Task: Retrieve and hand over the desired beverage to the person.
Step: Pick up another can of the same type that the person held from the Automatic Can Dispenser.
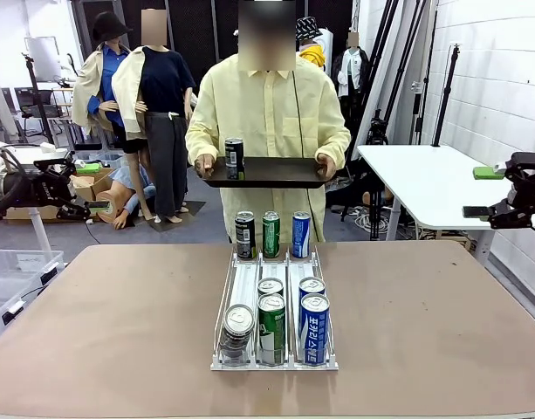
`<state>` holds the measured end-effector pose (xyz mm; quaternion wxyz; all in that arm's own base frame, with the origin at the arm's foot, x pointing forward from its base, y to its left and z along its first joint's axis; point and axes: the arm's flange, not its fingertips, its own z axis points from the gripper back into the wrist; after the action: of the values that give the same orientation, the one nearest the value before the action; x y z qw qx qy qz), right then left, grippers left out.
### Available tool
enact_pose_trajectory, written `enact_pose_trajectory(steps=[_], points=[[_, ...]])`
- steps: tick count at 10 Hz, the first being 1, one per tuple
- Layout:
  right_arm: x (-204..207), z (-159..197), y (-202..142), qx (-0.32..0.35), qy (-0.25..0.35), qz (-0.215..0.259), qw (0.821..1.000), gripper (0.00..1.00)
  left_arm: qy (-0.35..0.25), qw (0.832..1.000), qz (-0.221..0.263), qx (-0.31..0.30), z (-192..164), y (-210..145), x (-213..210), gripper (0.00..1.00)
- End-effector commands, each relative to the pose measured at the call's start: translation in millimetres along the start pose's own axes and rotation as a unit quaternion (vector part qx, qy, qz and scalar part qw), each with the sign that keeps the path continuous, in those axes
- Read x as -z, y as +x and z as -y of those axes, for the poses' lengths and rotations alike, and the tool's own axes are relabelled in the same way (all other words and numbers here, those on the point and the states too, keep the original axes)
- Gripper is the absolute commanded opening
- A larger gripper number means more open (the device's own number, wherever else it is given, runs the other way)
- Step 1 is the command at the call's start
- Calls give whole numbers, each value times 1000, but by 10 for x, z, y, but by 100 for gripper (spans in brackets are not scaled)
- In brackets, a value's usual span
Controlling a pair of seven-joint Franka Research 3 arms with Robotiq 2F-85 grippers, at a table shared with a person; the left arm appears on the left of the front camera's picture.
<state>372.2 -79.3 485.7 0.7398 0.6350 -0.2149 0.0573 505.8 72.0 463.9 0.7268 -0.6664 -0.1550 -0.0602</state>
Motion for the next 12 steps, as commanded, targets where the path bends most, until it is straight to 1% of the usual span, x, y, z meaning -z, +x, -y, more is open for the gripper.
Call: enact_pose_trajectory(steps=[1,4,6,8,9,10,12], points=[[243,-152,26,-26,-41,-48,998,100,5,1000,2,1,11,-14,0,100],[652,-274,-68,-54,-96,-123,986,100,5,1000,2,1,11,-14,0,100],[964,-416,-144,-80,-135,-174,972,100,5,1000,2,1,11,-14,0,100],[1205,-546,-236,-104,-157,-202,961,100,5,1000,2,1,11,-14,0,100],[1356,-576,-287,-113,-178,-216,953,100,5,1000,2,1,11,-14,0,100],[1547,-618,-322,-128,-206,-230,942,100,5,1000,2,1,11,-14,0,100],[1871,-691,-318,-154,-244,-248,925,100,5,1000,2,1,11,-14,0,100]])
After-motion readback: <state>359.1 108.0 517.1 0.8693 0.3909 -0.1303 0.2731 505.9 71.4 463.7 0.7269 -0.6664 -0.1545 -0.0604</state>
